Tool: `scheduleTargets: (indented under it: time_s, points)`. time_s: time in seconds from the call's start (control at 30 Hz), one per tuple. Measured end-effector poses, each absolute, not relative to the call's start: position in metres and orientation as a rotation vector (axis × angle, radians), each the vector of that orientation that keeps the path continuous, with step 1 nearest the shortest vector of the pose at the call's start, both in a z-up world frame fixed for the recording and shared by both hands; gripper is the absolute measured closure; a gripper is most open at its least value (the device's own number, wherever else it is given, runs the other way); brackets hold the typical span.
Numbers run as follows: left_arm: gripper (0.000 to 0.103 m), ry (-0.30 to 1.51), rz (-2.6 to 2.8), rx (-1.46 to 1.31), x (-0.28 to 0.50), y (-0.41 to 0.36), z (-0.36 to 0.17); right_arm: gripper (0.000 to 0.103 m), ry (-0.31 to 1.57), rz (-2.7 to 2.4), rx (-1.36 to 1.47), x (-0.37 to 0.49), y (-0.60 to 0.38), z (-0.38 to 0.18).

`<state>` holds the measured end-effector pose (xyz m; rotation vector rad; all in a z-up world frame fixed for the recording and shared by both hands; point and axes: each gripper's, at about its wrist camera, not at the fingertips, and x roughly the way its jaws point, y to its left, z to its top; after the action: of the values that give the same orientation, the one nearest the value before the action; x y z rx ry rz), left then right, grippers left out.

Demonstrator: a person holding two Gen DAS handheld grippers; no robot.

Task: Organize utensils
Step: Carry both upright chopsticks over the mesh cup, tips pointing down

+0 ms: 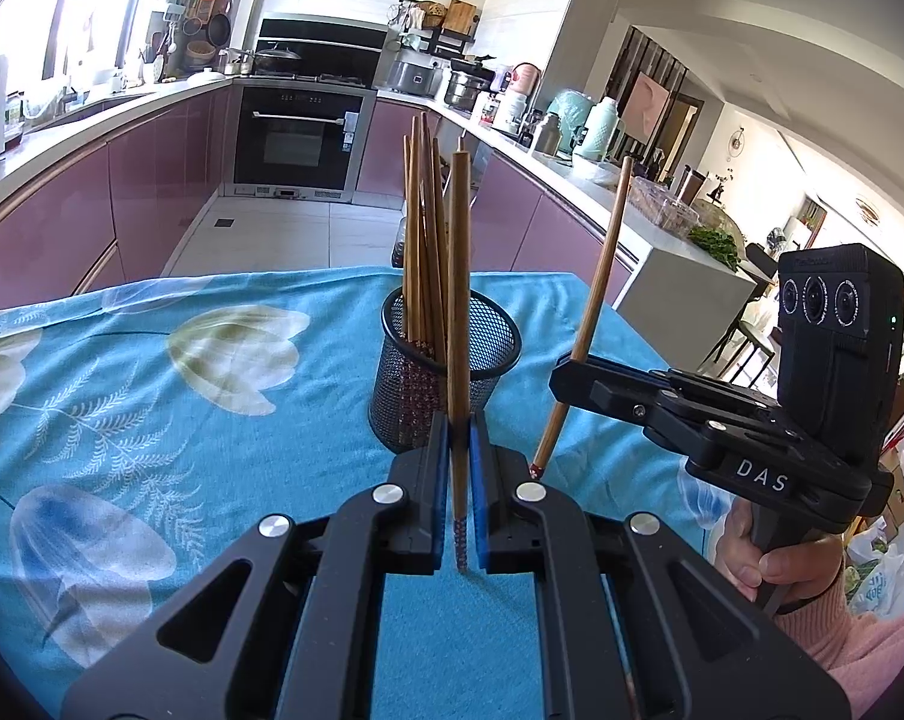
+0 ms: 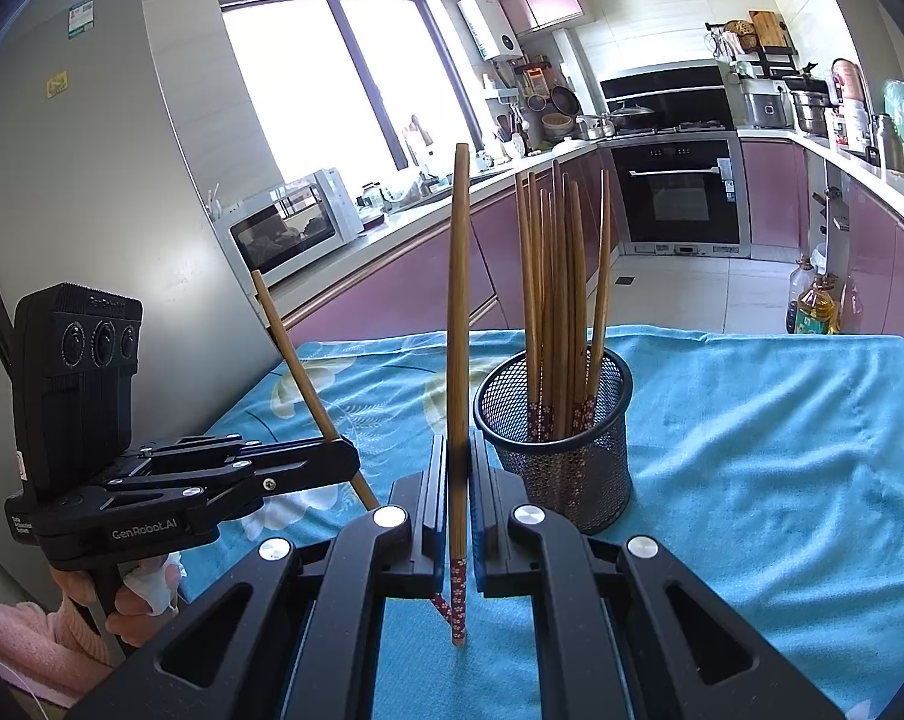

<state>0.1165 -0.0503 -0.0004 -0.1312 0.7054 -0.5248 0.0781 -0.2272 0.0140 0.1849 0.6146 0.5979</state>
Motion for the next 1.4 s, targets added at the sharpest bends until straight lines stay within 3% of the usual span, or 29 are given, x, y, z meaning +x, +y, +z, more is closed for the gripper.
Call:
scheduleTargets:
  time_s: [1.4]
  points:
    - [0.096,0.661,-0.529,-0.110,0.121,-0.060,0.016,0.097,0.564,0.594,0.179,0.080,-0.233,0.028]
